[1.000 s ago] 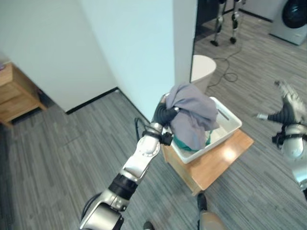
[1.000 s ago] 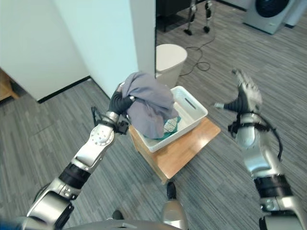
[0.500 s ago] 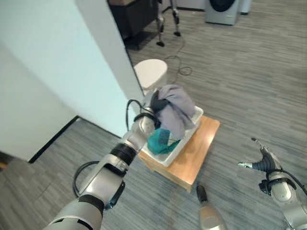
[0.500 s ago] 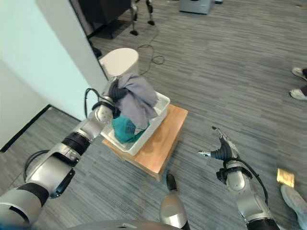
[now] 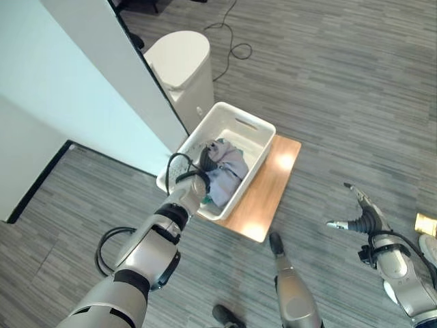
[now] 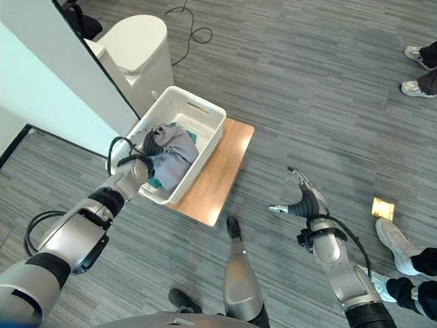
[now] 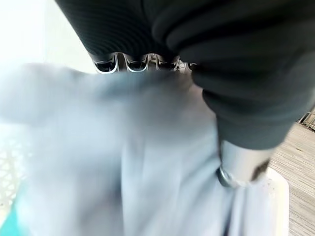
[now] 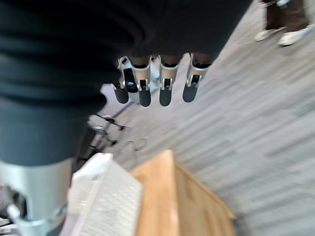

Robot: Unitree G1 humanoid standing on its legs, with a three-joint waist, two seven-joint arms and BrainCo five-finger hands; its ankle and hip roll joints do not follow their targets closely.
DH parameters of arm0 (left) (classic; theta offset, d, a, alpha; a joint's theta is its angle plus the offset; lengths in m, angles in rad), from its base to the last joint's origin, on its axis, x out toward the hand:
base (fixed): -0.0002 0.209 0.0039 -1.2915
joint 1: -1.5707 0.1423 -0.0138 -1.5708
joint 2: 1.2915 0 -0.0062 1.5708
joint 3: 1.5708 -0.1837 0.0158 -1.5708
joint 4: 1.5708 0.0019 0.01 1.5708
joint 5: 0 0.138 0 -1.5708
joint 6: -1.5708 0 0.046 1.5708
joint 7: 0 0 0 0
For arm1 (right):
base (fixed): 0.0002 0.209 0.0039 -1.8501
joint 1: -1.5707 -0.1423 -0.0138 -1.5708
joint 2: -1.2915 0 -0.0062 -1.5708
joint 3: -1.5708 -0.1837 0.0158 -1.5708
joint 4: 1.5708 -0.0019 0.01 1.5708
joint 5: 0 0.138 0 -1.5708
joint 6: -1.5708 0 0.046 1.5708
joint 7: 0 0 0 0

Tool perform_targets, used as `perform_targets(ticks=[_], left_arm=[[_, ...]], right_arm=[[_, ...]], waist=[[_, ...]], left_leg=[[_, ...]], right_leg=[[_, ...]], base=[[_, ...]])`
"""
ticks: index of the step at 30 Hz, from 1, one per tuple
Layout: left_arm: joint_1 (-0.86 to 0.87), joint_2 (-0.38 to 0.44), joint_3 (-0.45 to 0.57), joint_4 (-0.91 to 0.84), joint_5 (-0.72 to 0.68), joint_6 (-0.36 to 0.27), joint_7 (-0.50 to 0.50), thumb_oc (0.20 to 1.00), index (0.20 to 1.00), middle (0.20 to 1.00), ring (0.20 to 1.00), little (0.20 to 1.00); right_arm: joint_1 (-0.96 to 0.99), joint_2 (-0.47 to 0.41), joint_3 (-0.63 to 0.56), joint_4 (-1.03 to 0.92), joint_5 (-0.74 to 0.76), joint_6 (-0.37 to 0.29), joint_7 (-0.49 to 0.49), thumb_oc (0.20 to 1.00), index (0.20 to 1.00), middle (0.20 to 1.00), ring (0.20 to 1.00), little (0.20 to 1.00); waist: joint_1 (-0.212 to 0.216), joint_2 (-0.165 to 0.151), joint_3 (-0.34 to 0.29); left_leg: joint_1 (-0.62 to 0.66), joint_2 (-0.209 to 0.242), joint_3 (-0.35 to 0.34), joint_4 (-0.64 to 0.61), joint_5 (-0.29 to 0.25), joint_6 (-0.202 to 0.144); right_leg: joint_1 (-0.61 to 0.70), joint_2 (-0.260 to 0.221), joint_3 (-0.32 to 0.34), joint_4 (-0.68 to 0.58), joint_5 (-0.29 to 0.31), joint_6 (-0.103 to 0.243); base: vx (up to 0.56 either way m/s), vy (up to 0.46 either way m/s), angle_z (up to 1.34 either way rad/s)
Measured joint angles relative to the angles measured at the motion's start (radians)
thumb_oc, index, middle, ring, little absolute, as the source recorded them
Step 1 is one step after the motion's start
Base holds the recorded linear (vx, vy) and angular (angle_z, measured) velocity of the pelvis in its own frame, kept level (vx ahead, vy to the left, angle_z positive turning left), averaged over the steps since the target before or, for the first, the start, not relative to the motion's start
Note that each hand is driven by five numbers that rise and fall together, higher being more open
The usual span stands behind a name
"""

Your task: Pick up bed clothes into laundry basket.

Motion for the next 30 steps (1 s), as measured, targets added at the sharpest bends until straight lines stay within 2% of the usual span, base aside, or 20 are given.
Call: perform_targets(ticks=[2, 4, 7, 9, 10, 11, 12, 13, 16, 17, 20, 21, 23, 24, 25, 26, 27, 28, 29, 30], left_arm=[[0.006, -0.030, 0.057, -0.060, -0.024, 0.000, 0.019, 1.000, 1.000, 1.000, 1.000, 1.000], [0.043, -0.083, 0.147, -0.226, -0.166, -0.015, 0.027, 1.000, 1.000, 1.000, 1.000, 1.000], [0.101, -0.116, 0.191, -0.478, -0.379, -0.091, 0.026, 1.000, 1.000, 1.000, 1.000, 1.000], [0.213, -0.117, 0.251, -0.725, -0.553, -0.171, 0.024, 1.000, 1.000, 1.000, 1.000, 1.000], [0.379, -0.113, 0.297, -0.937, -0.692, -0.204, -0.010, 1.000, 1.000, 1.000, 1.000, 1.000], [0.512, -0.112, 0.324, -1.090, -0.738, -0.210, -0.032, 1.000, 1.000, 1.000, 1.000, 1.000], [0.627, -0.107, 0.339, -1.189, -0.769, -0.232, -0.052, 1.000, 1.000, 1.000, 1.000, 1.000], [0.797, -0.084, 0.390, -1.243, -0.842, -0.266, -0.118, 1.000, 1.000, 1.000, 1.000, 1.000], [0.995, -0.092, 0.580, -1.141, -1.004, -0.276, -0.176, 1.000, 1.000, 1.000, 1.000, 1.000], [1.028, -0.099, 0.620, -1.112, -1.041, -0.274, -0.184, 1.000, 1.000, 1.000, 1.000, 1.000], [1.095, -0.108, 0.673, -1.090, -1.115, -0.274, -0.202, 1.000, 1.000, 1.000, 1.000, 1.000], [1.115, -0.138, 0.700, -1.084, -1.151, -0.277, -0.211, 1.000, 1.000, 1.000, 1.000, 1.000], [1.085, -0.179, 0.710, -1.049, -1.197, -0.296, -0.217, 1.000, 1.000, 1.000, 1.000, 1.000], [1.066, -0.183, 0.703, -1.023, -1.209, -0.298, -0.224, 1.000, 1.000, 1.000, 1.000, 1.000], [1.037, -0.189, 0.695, -0.988, -1.230, -0.297, -0.225, 1.000, 1.000, 1.000, 1.000, 1.000], [1.020, -0.193, 0.691, -0.965, -1.236, -0.295, -0.225, 1.000, 1.000, 1.000, 1.000, 1.000], [1.014, -0.193, 0.680, -0.958, -1.238, -0.294, -0.226, 1.000, 1.000, 1.000, 1.000, 1.000], [1.009, -0.189, 0.670, -0.961, -1.238, -0.293, -0.233, 1.000, 1.000, 1.000, 1.000, 1.000], [1.005, -0.183, 0.660, -0.956, -1.246, -0.288, -0.237, 1.000, 1.000, 1.000, 1.000, 1.000], [1.016, -0.180, 0.657, -0.957, -1.254, -0.283, -0.240, 1.000, 1.000, 1.000, 1.000, 1.000]], right_arm=[[0.001, 0.000, -0.020, -0.025, 0.008, -0.002, -0.011, 1.000, 1.000, 1.000, 1.000, 1.000], [0.006, 0.000, -0.059, -0.031, 0.011, -0.003, -0.016, 1.000, 1.000, 1.000, 1.000, 1.000], [-0.014, -0.001, -0.119, -0.061, 0.036, 0.002, -0.044, 1.000, 1.000, 1.000, 1.000, 1.000], [-0.034, -0.004, -0.157, -0.123, 0.041, -0.004, -0.078, 1.000, 1.000, 1.000, 1.000, 1.000], [-0.048, -0.004, -0.176, -0.196, 0.038, 0.013, -0.085, 1.000, 1.000, 1.000, 1.000, 1.000], [-0.043, -0.004, -0.198, -0.242, 0.035, 0.010, -0.084, 1.000, 1.000, 1.000, 1.000, 1.000], [-0.038, -0.006, -0.226, -0.270, 0.030, 0.006, -0.088, 1.000, 1.000, 1.000, 1.000, 1.000], [-0.042, -0.013, -0.264, -0.277, 0.025, 0.009, -0.097, 1.000, 1.000, 1.000, 1.000, 1.000], [-0.065, -0.013, -0.257, -0.276, -0.012, 0.010, -0.089, 1.000, 1.000, 1.000, 1.000, 1.000], [-0.080, -0.012, -0.245, -0.272, -0.013, 0.010, -0.078, 1.000, 1.000, 1.000, 1.000, 1.000], [-0.105, 0.004, -0.208, -0.260, -0.015, 0.015, -0.065, 1.000, 1.000, 1.000, 1.000, 1.000], [-0.127, 0.010, -0.177, -0.258, -0.016, 0.020, -0.055, 1.000, 1.000, 1.000, 1.000, 1.000], [-0.159, 0.016, -0.139, -0.252, -0.018, 0.035, -0.052, 1.000, 1.000, 1.000, 1.000, 1.000], [-0.177, 0.014, -0.129, -0.253, -0.028, 0.037, -0.053, 1.000, 1.000, 1.000, 1.000, 1.000], [-0.207, 0.013, -0.111, -0.252, -0.043, 0.043, -0.053, 1.000, 1.000, 1.000, 1.000, 1.000], [-0.232, 0.016, -0.095, -0.253, -0.049, 0.050, -0.053, 1.000, 1.000, 1.000, 1.000, 1.000], [-0.249, 0.019, -0.087, -0.253, -0.051, 0.054, -0.052, 1.000, 1.000, 1.000, 1.000, 1.000], [-0.259, 0.027, -0.094, -0.255, -0.053, 0.054, -0.051, 1.000, 1.000, 1.000, 1.000, 1.000], [-0.263, 0.065, -0.114, -0.255, -0.053, 0.069, -0.039, 1.000, 1.000, 1.000, 1.000, 1.000], [-0.255, 0.076, -0.123, -0.268, -0.053, 0.072, -0.039, 1.000, 1.000, 1.000, 1.000, 1.000]], waist=[[0.010, 0.002, 0.002], [0.022, 0.004, 0.004], [0.041, 0.011, 0.007], [0.051, 0.027, -0.001], [0.092, 0.058, -0.009], [0.101, 0.073, -0.012], [0.115, 0.084, -0.016], [0.165, 0.102, -0.027], [0.246, 0.115, -0.043], [0.253, 0.113, -0.044], [0.287, 0.106, -0.058], [0.325, 0.107, -0.061], [0.346, 0.085, -0.064], [0.348, 0.067, -0.056], [0.354, 0.044, -0.041], [0.354, 0.026, -0.030], [0.353, 0.001, -0.017], [0.346, -0.022, -0.006], [0.347, -0.058, 0.015], [0.325, -0.059, 0.015]], left_leg=[[0.004, 0.006, -0.008, 0.000, 0.000, 0.000], [0.018, 0.009, -0.033, 0.000, 0.000, 0.000], [0.044, 0.014, -0.061, -0.006, -0.003, 0.003], [0.053, 0.020, -0.083, -0.006, -0.012, 0.007], [0.051, 0.035, -0.106, -0.006, -0.014, 0.006], [0.056, 0.042, -0.115, -0.006, -0.013, 0.006], [0.059, 0.048, -0.124, -0.006, -0.010, 0.009], [0.074, 0.060, -0.144, -0.005, -0.004, 0.010], [0.078, 0.078, -0.176, -0.005, -0.007, 0.015], [0.081, 0.077, -0.179, -0.004, -0.007, 0.014], [0.085, 0.071, -0.196, 0.000, 0.001, 0.010], [0.079, 0.070, -0.204, 0.012, 0.010, 0.002], [0.024, 0.073, -0.263, 0.090, 0.013, 0.005], [-0.013, 0.071, -0.274, 0.131, 0.025, 0.021], [-0.051, 0.062, -0.274, 0.158, 0.061, 0.062], [-0.071, 0.050, -0.276, 0.152, 0.116, 0.083], [-0.072, 0.037, -0.276, 0.093, 0.197, 0.078], [-0.081, 0.030, -0.267, 0.092, 0.222, 0.071], [-0.127, 0.093, -0.161, 0.454, 0.035, 0.063], [-0.107, 0.139, -0.136, 0.604, -0.012, 0.033]], right_leg=[[0.011, -0.003, -0.008, 0.000, -0.002, 0.001], [0.042, -0.009, -0.029, 0.000, -0.011, 0.009], [0.095, -0.017, -0.056, 0.000, -0.036, 0.018], [0.111, -0.014, -0.067, 0.000, -0.041, 0.017], [0.126, -0.012, -0.090, 0.000, -0.046, 0.013], [0.137, -0.005, -0.098, 0.000, -0.053, 0.004], [0.146, 0.005, -0.107, 0.000, -0.056, 0.000], [0.171, 0.020, -0.120, 0.000, -0.066, -0.006], [0.196, 0.026, -0.148, 0.000, -0.078, -0.006], [0.197, 0.025, -0.148, 0.000, -0.078, -0.006], [0.207, 0.021, -0.154, 0.000, -0.078, -0.005], [0.220, 0.019, -0.158, 0.001, -0.079, -0.003], [0.225, 0.008, -0.167, 0.001, -0.082, -0.001], [0.223, -0.004, -0.180, 0.002, -0.084, -0.002], [0.220, -0.019, -0.193, 0.005, -0.090, -0.012], [0.218, -0.030, -0.210, 0.015, -0.097, -0.023], [0.216, -0.047, -0.233, 0.024, -0.106, -0.044], [0.218, -0.069, -0.275, 0.017, -0.102, -0.070], [0.245, -0.089, -0.331, -0.006, -0.077, -0.111], [0.277, -0.087, -0.369, -0.005, -0.082, -0.104]], base=[[0.02, -0.090, 0.15], [0.04, -0.095, 0.31], [0.03, -0.107, 0.26], [0.04, -0.145, 0.25], [0.08, -0.200, 0.39], [0.05, -0.163, 0.30], [0.04, -0.117, 0.30], [0.04, -0.120, 0.25], [0.00, -0.098, 0.30], [-0.03, -0.068, 0.29], [-0.12, -0.066, 0.13], [-0.35, -0.141, 0.01], [-0.39, -0.161, 0.38], [-0.34, -0.177, 0.79], [-0.27, -0.175, 0.92], [-0.23, -0.161, 1.07], [-0.18, -0.115, 1.19], [-0.15, -0.051, 1.17], [-0.20, 0.006, 1.11], [-0.21, 0.079, 1.01]])
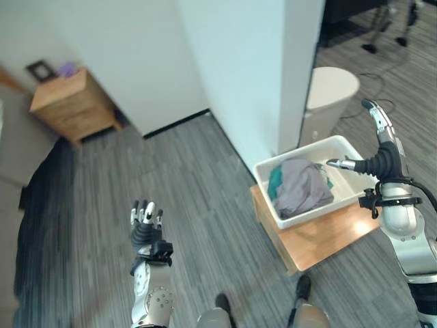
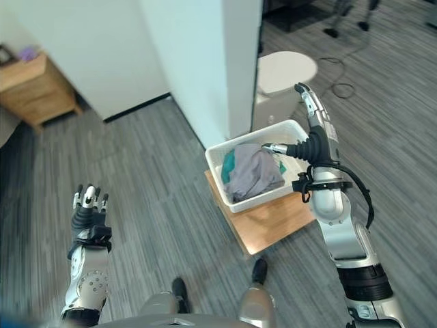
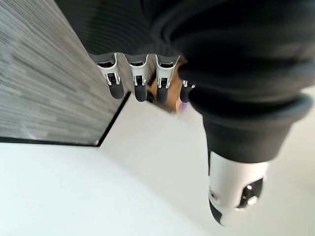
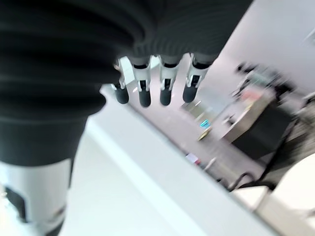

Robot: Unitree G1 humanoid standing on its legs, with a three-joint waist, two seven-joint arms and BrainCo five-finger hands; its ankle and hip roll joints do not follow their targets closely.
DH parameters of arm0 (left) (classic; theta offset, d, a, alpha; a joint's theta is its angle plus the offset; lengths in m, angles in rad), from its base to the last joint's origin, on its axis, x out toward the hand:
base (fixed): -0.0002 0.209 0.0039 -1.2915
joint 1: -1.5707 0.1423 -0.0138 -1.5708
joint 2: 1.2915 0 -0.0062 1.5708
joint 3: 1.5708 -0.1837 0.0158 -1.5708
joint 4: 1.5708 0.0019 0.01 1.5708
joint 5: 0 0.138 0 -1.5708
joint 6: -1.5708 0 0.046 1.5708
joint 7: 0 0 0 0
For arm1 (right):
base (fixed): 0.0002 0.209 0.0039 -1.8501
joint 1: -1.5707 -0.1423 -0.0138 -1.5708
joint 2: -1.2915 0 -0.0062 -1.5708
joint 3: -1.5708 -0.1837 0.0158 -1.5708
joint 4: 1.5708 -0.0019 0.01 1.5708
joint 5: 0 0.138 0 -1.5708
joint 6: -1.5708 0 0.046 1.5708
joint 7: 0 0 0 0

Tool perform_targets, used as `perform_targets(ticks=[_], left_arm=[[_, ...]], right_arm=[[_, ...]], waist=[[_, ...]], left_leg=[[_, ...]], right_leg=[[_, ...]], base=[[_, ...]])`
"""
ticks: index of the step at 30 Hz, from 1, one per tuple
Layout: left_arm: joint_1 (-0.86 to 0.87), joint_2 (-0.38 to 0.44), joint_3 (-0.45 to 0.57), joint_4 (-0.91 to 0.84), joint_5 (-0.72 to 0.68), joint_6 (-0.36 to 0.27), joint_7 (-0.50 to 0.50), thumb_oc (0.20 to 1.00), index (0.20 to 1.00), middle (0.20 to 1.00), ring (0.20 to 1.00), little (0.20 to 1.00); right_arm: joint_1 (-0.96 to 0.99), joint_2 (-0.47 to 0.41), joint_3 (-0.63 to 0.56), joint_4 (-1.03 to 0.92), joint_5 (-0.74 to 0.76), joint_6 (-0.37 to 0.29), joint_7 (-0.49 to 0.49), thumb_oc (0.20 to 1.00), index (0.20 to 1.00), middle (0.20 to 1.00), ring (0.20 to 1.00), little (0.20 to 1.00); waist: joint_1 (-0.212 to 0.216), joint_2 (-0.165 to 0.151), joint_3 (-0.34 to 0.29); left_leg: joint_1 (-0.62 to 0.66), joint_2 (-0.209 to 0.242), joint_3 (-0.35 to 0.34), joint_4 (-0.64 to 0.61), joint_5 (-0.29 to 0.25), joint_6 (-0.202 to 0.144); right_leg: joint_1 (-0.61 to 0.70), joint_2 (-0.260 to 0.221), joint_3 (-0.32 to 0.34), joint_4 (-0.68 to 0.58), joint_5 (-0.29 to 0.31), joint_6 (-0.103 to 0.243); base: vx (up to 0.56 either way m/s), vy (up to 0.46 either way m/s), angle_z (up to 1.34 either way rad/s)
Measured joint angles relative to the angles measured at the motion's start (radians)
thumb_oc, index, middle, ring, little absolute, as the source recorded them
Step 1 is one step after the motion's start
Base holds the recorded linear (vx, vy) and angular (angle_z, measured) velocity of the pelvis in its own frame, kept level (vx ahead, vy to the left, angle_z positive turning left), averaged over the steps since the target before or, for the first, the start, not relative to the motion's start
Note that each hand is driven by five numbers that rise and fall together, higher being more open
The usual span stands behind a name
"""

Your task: Pick up bed clothes into laundry basket.

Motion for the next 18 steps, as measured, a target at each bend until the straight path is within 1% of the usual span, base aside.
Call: perform_targets(ticks=[1, 2, 3, 4, 5, 6, 7, 8, 9, 10, 11, 12, 13, 14, 15, 16, 17, 18], left_arm=[[0.006, 0.004, -0.005, -0.001, -0.002, 0.000, -0.005, 1.000, 1.000, 1.000, 1.000, 1.000], [-0.009, 0.027, -0.027, -0.002, -0.003, 0.002, -0.009, 1.000, 1.000, 1.000, 1.000, 1.000], [-0.040, 0.041, -0.054, -0.005, -0.003, 0.002, -0.010, 1.000, 1.000, 1.000, 1.000, 1.000], [-0.064, 0.049, -0.086, -0.003, -0.003, 0.006, -0.012, 1.000, 1.000, 1.000, 1.000, 1.000], [-0.102, 0.050, -0.125, 0.006, -0.001, 0.019, -0.012, 1.000, 1.000, 1.000, 1.000, 1.000], [-0.151, 0.049, -0.182, 0.015, -0.001, 0.040, -0.015, 1.000, 1.000, 1.000, 1.000, 1.000], [-0.159, 0.052, -0.220, 0.010, 0.001, 0.047, -0.019, 1.000, 1.000, 1.000, 1.000, 1.000], [-0.125, 0.067, -0.235, 0.003, 0.005, 0.048, -0.022, 1.000, 1.000, 1.000, 1.000, 1.000], [-0.128, 0.073, -0.240, 0.009, 0.019, 0.069, -0.021, 1.000, 1.000, 1.000, 1.000, 1.000], [-0.123, 0.079, -0.243, 0.001, 0.027, 0.076, -0.021, 1.000, 1.000, 1.000, 1.000, 1.000], [-0.107, 0.095, -0.241, -0.011, 0.035, 0.075, -0.024, 1.000, 1.000, 1.000, 1.000, 1.000], [-0.096, 0.127, -0.229, -0.013, 0.039, 0.077, -0.024, 1.000, 1.000, 1.000, 1.000, 1.000], [-0.106, 0.141, -0.217, -0.006, 0.049, 0.076, -0.022, 1.000, 1.000, 1.000, 1.000, 1.000], [-0.116, 0.161, -0.222, -0.001, 0.064, 0.076, -0.022, 1.000, 1.000, 1.000, 1.000, 1.000], [-0.124, 0.188, -0.226, -0.004, 0.078, 0.076, -0.024, 1.000, 1.000, 1.000, 1.000, 1.000], [-0.120, 0.185, -0.228, -0.007, 0.085, 0.078, -0.028, 1.000, 1.000, 1.000, 1.000, 1.000], [-0.122, 0.168, -0.253, -0.008, 0.116, 0.088, -0.034, 1.000, 1.000, 1.000, 1.000, 1.000], [-0.119, 0.158, -0.269, -0.028, 0.118, 0.087, -0.038, 1.000, 1.000, 1.000, 1.000, 1.000]], right_arm=[[0.025, -0.001, -0.018, -0.010, 0.000, 0.000, 0.000, 1.000, 1.000, 1.000, 1.000, 1.000], [0.094, -0.003, -0.095, -0.040, 0.000, 0.008, -0.005, 1.000, 1.000, 1.000, 1.000, 1.000], [0.126, -0.013, -0.147, -0.041, 0.001, 0.013, -0.009, 1.000, 1.000, 1.000, 1.000, 1.000], [0.164, -0.018, -0.176, -0.041, 0.001, 0.018, -0.017, 1.000, 1.000, 1.000, 1.000, 1.000], [0.211, -0.016, -0.235, -0.041, 0.001, 0.024, -0.023, 1.000, 1.000, 1.000, 1.000, 1.000], [0.250, -0.018, -0.275, -0.030, 0.001, 0.042, -0.024, 1.000, 1.000, 1.000, 1.000, 1.000], [0.284, 0.016, -0.276, -0.029, 0.001, 0.060, -0.024, 1.000, 1.000, 1.000, 1.000, 1.000], [0.307, 0.057, -0.247, -0.031, -0.001, 0.052, -0.015, 1.000, 1.000, 1.000, 1.000, 1.000], [0.308, 0.089, -0.235, -0.034, -0.002, 0.060, -0.019, 1.000, 1.000, 1.000, 1.000, 1.000], [0.303, 0.096, -0.206, -0.032, -0.002, 0.065, -0.020, 1.000, 1.000, 1.000, 1.000, 1.000], [0.282, 0.097, -0.162, -0.026, -0.002, 0.066, -0.009, 1.000, 1.000, 1.000, 1.000, 1.000], [0.245, 0.099, -0.109, -0.025, -0.005, 0.063, -0.005, 1.000, 1.000, 1.000, 1.000, 1.000], [0.230, 0.101, -0.096, -0.022, -0.006, 0.062, -0.004, 1.000, 1.000, 1.000, 1.000, 1.000], [0.230, 0.105, -0.088, -0.021, -0.006, 0.064, -0.005, 1.000, 1.000, 1.000, 1.000, 1.000], [0.226, 0.104, -0.085, -0.019, -0.006, 0.065, -0.005, 1.000, 1.000, 1.000, 1.000, 1.000], [0.198, 0.110, -0.084, -0.001, -0.006, 0.065, -0.005, 1.000, 1.000, 1.000, 1.000, 1.000], [0.182, 0.132, -0.098, 0.032, -0.004, 0.069, -0.017, 1.000, 1.000, 1.000, 1.000, 1.000], [0.172, 0.125, -0.107, 0.044, -0.001, 0.078, -0.020, 1.000, 1.000, 1.000, 1.000, 1.000]], waist=[[-0.018, 0.000, 0.000], [-0.088, 0.018, -0.012], [-0.111, 0.043, -0.027], [-0.143, 0.046, -0.034], [-0.168, 0.070, -0.045], [-0.176, 0.077, -0.046], [-0.180, 0.025, -0.072], [-0.140, -0.012, -0.119], [-0.144, -0.028, -0.121], [-0.154, -0.027, -0.125], [-0.136, -0.022, -0.123], [-0.123, -0.013, -0.121], [-0.125, -0.021, -0.119], [-0.137, -0.034, -0.124], [-0.142, -0.061, -0.126], [-0.117, -0.061, -0.119], [-0.121, -0.055, -0.114], [-0.121, -0.064, -0.101]], left_leg=[[0.041, 0.040, 0.002, 0.066, -0.033, -0.048], [0.157, 0.152, 0.144, 0.091, -0.065, -0.102], [0.213, 0.213, 0.247, 0.048, -0.066, -0.102], [0.245, 0.254, 0.348, -0.025, -0.064, -0.105], [0.253, 0.248, 0.385, -0.147, -0.048, -0.086], [0.248, 0.199, 0.408, -0.257, -0.031, -0.074], [0.225, 0.100, 0.364, -0.297, -0.038, -0.100], [0.156, 0.033, 0.308, -0.273, -0.079, -0.058], [0.131, 0.001, 0.246, -0.268, -0.088, -0.043], [0.132, -0.037, 0.195, -0.304, -0.089, -0.025], [0.135, -0.050, 0.182, -0.330, -0.075, 0.012], [0.133, -0.054, 0.157, -0.372, -0.067, 0.028], [0.120, -0.066, 0.113, -0.387, -0.062, 0.046], [0.095, -0.071, 0.063, -0.384, -0.050, 0.050], [0.085, -0.103, 0.017, -0.390, -0.038, 0.056], [0.080, -0.114, 0.010, -0.395, -0.030, 0.051], [0.050, -0.119, -0.004, -0.368, -0.037, 0.070], [0.039, -0.146, -0.012, -0.326, -0.074, 0.107]], right_leg=[[0.023, 0.001, -0.029, -0.001, -0.005, 0.006], [0.058, -0.016, -0.141, 0.006, 0.000, 0.001], [0.056, -0.036, -0.204, 0.021, 0.000, 0.004], [0.057, -0.049, -0.262, 0.043, 0.006, 0.010], [0.057, -0.085, -0.285, 0.073, 0.007, 0.015], [0.068, -0.110, -0.270, 0.076, 0.002, 0.023], [0.062, -0.179, -0.209, 0.074, -0.006, 0.018], [0.069, -0.238, -0.211, 0.092, 0.090, 0.005], [0.094, -0.293, -0.234, 0.104, 0.164, 0.062], [0.084, -0.340, -0.249, 0.169, 0.209, 0.043], [0.042, -0.364, -0.229, 0.247, 0.200, 0.075], [0.016, -0.320, -0.189, 0.284, 0.085, 0.139], [0.018, -0.256, -0.118, 0.270, -0.002, 0.140], [0.037, -0.174, 0.000, 0.218, -0.059, 0.117], [0.065, -0.134, 0.049, 0.196, -0.091, 0.100], [0.065, -0.135, 0.093, 0.216, -0.058, 0.143], [0.057, -0.153, 0.144, 0.308, -0.027, 0.188], [0.022, -0.179, 0.203, 0.415, -0.032, 0.195]], base=[[-0.42, 0.218, 1.69], [-0.48, 0.307, 1.84], [-0.45, 0.405, 2.15], [-0.27, 0.332, 1.93], [-0.19, 0.391, 2.31], [-0.27, 0.478, 2.44], [-0.32, 0.661, 2.11], [-0.27, 0.613, 1.82], [-0.20, 0.459, 1.59], [-0.10, 0.200, 1.28], [-0.04, 0.311, 0.97], [0.03, 0.337, 0.74], [-0.05, 0.448, 1.11], [-0.08, 0.350, 1.48], [-0.06, 0.351, 1.24], [0.02, 0.231, 1.58], [0.06, 0.192, 1.54], [0.10, 0.211, 1.65]])
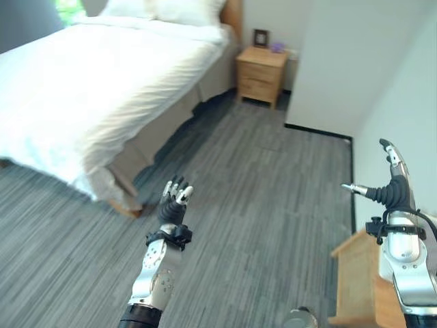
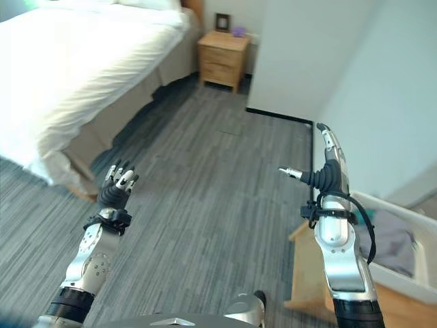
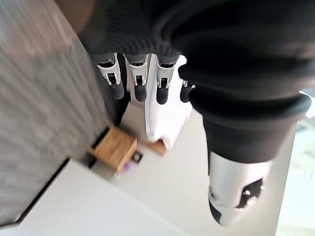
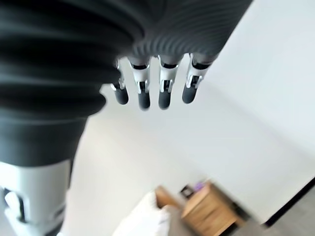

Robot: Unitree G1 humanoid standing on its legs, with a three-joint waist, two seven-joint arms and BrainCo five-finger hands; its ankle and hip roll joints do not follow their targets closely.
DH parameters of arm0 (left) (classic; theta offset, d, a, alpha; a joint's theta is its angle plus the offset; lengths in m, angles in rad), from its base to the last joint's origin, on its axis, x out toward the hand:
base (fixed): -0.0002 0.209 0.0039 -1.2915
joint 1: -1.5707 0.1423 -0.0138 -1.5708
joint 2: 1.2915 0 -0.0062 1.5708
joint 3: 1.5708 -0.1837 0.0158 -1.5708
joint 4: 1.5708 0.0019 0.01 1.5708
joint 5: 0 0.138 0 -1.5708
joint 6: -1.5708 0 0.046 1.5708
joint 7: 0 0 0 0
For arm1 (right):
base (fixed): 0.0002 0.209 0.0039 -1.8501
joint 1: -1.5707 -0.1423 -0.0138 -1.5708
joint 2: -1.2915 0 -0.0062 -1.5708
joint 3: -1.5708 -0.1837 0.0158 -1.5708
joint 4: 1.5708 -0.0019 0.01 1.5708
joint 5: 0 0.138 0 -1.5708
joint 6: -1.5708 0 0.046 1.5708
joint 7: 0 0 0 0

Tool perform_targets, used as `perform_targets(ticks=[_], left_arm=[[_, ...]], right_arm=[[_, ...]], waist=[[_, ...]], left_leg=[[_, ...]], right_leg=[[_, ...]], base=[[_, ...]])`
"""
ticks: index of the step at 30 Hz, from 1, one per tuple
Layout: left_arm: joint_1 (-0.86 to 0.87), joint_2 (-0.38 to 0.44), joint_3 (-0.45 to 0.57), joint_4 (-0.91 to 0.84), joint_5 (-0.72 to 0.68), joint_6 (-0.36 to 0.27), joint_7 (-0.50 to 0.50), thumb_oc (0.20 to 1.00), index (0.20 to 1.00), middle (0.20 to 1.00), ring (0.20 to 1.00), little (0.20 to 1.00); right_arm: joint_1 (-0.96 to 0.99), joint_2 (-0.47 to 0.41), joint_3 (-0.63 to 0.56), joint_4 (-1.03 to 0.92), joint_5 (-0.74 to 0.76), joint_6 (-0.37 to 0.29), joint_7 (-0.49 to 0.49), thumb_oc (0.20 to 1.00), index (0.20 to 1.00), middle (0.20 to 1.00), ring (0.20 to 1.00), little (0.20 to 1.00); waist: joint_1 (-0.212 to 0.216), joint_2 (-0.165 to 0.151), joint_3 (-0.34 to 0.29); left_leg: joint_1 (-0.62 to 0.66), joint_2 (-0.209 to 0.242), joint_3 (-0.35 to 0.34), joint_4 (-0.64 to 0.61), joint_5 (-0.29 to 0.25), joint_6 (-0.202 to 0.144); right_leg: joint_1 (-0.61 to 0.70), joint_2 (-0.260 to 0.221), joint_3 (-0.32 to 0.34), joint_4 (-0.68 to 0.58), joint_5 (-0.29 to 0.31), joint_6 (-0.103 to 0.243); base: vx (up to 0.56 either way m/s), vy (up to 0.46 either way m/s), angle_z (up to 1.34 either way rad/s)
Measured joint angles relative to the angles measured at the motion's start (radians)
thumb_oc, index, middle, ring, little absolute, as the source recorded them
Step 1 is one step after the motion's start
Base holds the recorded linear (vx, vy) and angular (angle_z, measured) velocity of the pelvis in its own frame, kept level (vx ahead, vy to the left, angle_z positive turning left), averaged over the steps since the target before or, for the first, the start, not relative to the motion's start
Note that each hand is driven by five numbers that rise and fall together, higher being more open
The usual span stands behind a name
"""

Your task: Pick up bed clothes into laundry basket.

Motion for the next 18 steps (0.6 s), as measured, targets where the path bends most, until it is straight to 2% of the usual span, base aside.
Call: perform_targets(ticks=[1, 2, 3, 4, 5, 6, 7, 8, 9, 10, 11, 12, 13, 14, 15, 16, 17, 18], left_arm=[[0.028, 0.005, -0.003, -0.023, 0.000, -0.001, -0.002, 1.000, 1.000, 1.000, 1.000, 1.000], [0.060, 0.007, 0.006, -0.033, 0.000, -0.001, -0.001, 1.000, 1.000, 1.000, 1.000, 1.000], [0.058, 0.006, 0.014, -0.035, 0.000, 0.000, 0.001, 1.000, 1.000, 1.000, 1.000, 1.000], [0.056, 0.011, 0.033, -0.045, 0.000, 0.000, 0.000, 1.000, 1.000, 1.000, 1.000, 1.000], [0.052, 0.008, 0.039, -0.047, -0.001, 0.000, -0.001, 1.000, 1.000, 1.000, 1.000, 1.000], [0.058, 0.008, 0.042, -0.047, -0.001, 0.001, 0.001, 1.000, 1.000, 1.000, 1.000, 1.000], [0.073, 0.006, 0.040, -0.049, -0.001, 0.001, 0.000, 1.000, 1.000, 1.000, 1.000, 1.000], [0.088, 0.003, 0.039, -0.053, -0.001, 0.001, 0.000, 1.000, 1.000, 1.000, 1.000, 1.000], [0.103, -0.007, 0.039, -0.052, -0.002, 0.001, 0.000, 1.000, 1.000, 1.000, 1.000, 1.000], [0.007, -0.028, -0.001, 0.014, -0.003, 0.002, -0.005, 1.000, 1.000, 1.000, 1.000, 1.000], [0.009, -0.024, 0.006, 0.003, -0.002, 0.002, -0.006, 1.000, 1.000, 1.000, 1.000, 1.000], [0.038, -0.011, 0.012, -0.003, -0.002, 0.001, -0.010, 1.000, 1.000, 1.000, 1.000, 1.000], [0.056, 0.026, 0.006, -0.020, -0.001, 0.000, -0.011, 1.000, 1.000, 1.000, 1.000, 1.000], [0.075, 0.021, 0.024, -0.026, 0.004, 0.000, -0.009, 1.000, 1.000, 1.000, 1.000, 1.000], [0.077, 0.011, 0.057, -0.062, 0.038, -0.009, -0.004, 1.000, 1.000, 1.000, 1.000, 1.000], [0.044, 0.005, 0.070, -0.036, 0.050, -0.016, 0.006, 1.000, 1.000, 1.000, 1.000, 1.000], [0.053, 0.008, 0.079, -0.019, 0.071, -0.020, 0.028, 1.000, 1.000, 1.000, 1.000, 1.000], [0.054, 0.006, 0.115, 0.016, 0.083, -0.021, 0.057, 1.000, 1.000, 1.000, 1.000, 1.000]], right_arm=[[-0.019, 0.001, 0.012, 0.013, 0.001, -0.005, 0.003, 1.000, 1.000, 1.000, 1.000, 1.000], [-0.030, 0.011, 0.055, 0.010, 0.005, -0.009, 0.003, 1.000, 1.000, 1.000, 1.000, 1.000], [-0.024, 0.014, 0.067, 0.002, 0.006, -0.014, -0.002, 1.000, 1.000, 1.000, 1.000, 1.000], [-0.021, 0.009, 0.095, 0.000, 0.008, -0.024, -0.002, 1.000, 1.000, 1.000, 1.000, 1.000], [-0.032, 0.009, 0.105, 0.001, 0.009, -0.028, -0.004, 1.000, 1.000, 1.000, 1.000, 1.000], [-0.047, 0.010, 0.114, 0.005, 0.014, -0.031, -0.001, 1.000, 1.000, 1.000, 1.000, 1.000], [-0.061, 0.020, 0.123, 0.009, 0.017, -0.030, 0.000, 1.000, 1.000, 1.000, 1.000, 1.000], [-0.072, 0.028, 0.131, 0.009, 0.020, -0.031, -0.001, 1.000, 1.000, 1.000, 1.000, 1.000], [-0.083, 0.034, 0.147, 0.009, 0.023, -0.031, -0.005, 1.000, 1.000, 1.000, 1.000, 1.000], [-0.087, 0.001, 0.231, 0.052, 0.045, -0.030, -0.018, 1.000, 1.000, 1.000, 1.000, 1.000], [-0.100, 0.020, 0.245, 0.072, 0.045, -0.029, -0.006, 1.000, 1.000, 1.000, 1.000, 1.000], [-0.160, 0.030, 0.303, 0.120, 0.063, -0.026, -0.005, 1.000, 1.000, 1.000, 1.000, 1.000], [-0.237, 0.041, 0.346, 0.171, 0.064, -0.026, 0.006, 1.000, 1.000, 1.000, 1.000, 1.000], [-0.294, 0.037, 0.367, 0.174, 0.074, -0.029, 0.004, 1.000, 1.000, 1.000, 1.000, 1.000], [-0.362, 0.019, 0.393, 0.195, 0.107, -0.031, 0.000, 1.000, 1.000, 1.000, 1.000, 1.000], [-0.395, 0.022, 0.390, 0.239, 0.133, -0.031, 0.001, 1.000, 1.000, 1.000, 1.000, 1.000], [-0.394, 0.036, 0.399, 0.236, 0.152, -0.040, 0.008, 1.000, 1.000, 1.000, 1.000, 1.000], [-0.394, 0.068, 0.389, 0.207, 0.178, -0.071, 0.016, 1.000, 1.000, 1.000, 1.000, 1.000]], waist=[[0.011, 0.008, 0.001], [0.055, 0.030, 0.009], [0.048, 0.035, 0.022], [0.033, 0.026, 0.020], [0.033, 0.009, 0.020], [0.022, 0.000, 0.019], [0.041, -0.006, 0.017], [0.045, -0.007, 0.018], [0.052, 0.003, 0.027], [-0.037, 0.042, 0.047], [-0.002, 0.031, 0.050], [0.022, 0.017, 0.047], [0.036, 0.008, 0.052], [0.076, 0.058, 0.048], [0.094, 0.079, 0.050], [0.119, 0.028, 0.066], [0.141, 0.005, 0.048], [0.149, -0.008, 0.051]], left_leg=[[0.023, -0.006, 0.000, -0.045, -0.004, 0.014], [0.025, 0.008, -0.036, -0.075, 0.020, 0.035], [0.019, 0.028, -0.072, -0.084, 0.028, 0.034], [-0.003, 0.012, -0.127, -0.134, 0.046, 0.032], [-0.013, -0.008, -0.160, -0.150, 0.049, 0.033], [-0.013, -0.013, -0.146, -0.163, 0.094, 0.040], [-0.008, -0.041, -0.167, -0.182, 0.093, 0.036], [-0.005, -0.049, -0.169, -0.184, 0.093, 0.036], [-0.014, -0.055, -0.201, -0.175, 0.108, 0.029], [-0.097, -0.065, -0.462, -0.153, 0.106, 0.033], [-0.076, -0.069, -0.447, -0.192, 0.106, 0.030], [-0.025, -0.076, -0.462, -0.237, 0.126, -0.001], [0.009, -0.091, -0.479, -0.252, 0.092, -0.039], [0.011, -0.050, -0.447, -0.122, 0.078, -0.037], [-0.014, -0.004, -0.444, 0.005, 0.006, -0.119], [-0.084, -0.004, -0.410, 0.188, 0.039, -0.136], [-0.173, 0.017, -0.332, 0.286, 0.119, -0.119], [-0.216, 0.048, -0.149, 0.336, 0.133, -0.099]], right_leg=[[-0.042, 0.000, 0.039, 0.080, -0.006, 0.014], [-0.101, 0.082, 0.082, 0.137, -0.097, 0.037], [-0.118, 0.160, 0.121, 0.147, -0.165, 0.006], [-0.148, 0.231, 0.123, 0.100, -0.215, -0.021], [-0.166, 0.262, 0.154, 0.043, -0.237, -0.034], [-0.174, 0.277, 0.148, -0.011, -0.227, -0.048], [-0.194, 0.272, 0.158, -0.029, -0.219, -0.066], [-0.219, 0.280, 0.183, -0.026, -0.216, -0.071], [-0.233, 0.312, 0.245, -0.040, -0.220, -0.070], [-0.162, 0.453, 0.642, -0.301, -0.248, -0.054], [-0.167, 0.444, 0.614, -0.303, -0.231, -0.079], [-0.147, 0.410, 0.479, -0.297, -0.170, -0.112], [-0.136, 0.374, 0.374, -0.304, -0.155, -0.095], [-0.130, 0.388, 0.351, -0.267, -0.168, -0.109], [-0.174, 0.381, 0.253, -0.023, -0.260, -0.205], [-0.146, 0.356, 0.194, -0.015, -0.257, -0.200], [-0.121, 0.355, 0.165, -0.075, -0.253, -0.207], [-0.091, 0.351, 0.151, -0.146, -0.238, -0.228]], base=[[0.12, 0.217, 0.88], [0.15, 0.119, 0.57], [0.12, -0.029, 1.32], [0.10, -0.030, 1.53], [0.15, -0.043, 1.64], [0.16, -0.041, 1.02], [0.35, -0.093, 0.74], [0.24, -0.076, 0.51], [0.45, -0.215, 2.99], [0.36, -0.243, 3.18], [0.45, -0.334, 3.73], [0.28, -0.358, 1.45], [0.26, -0.391, 1.22], [0.17, -0.394, 0.85], [0.07, -0.352, 0.81], [0.00, -0.277, 1.19], [0.05, -0.177, 1.27], [0.06, -0.056, 1.20]])
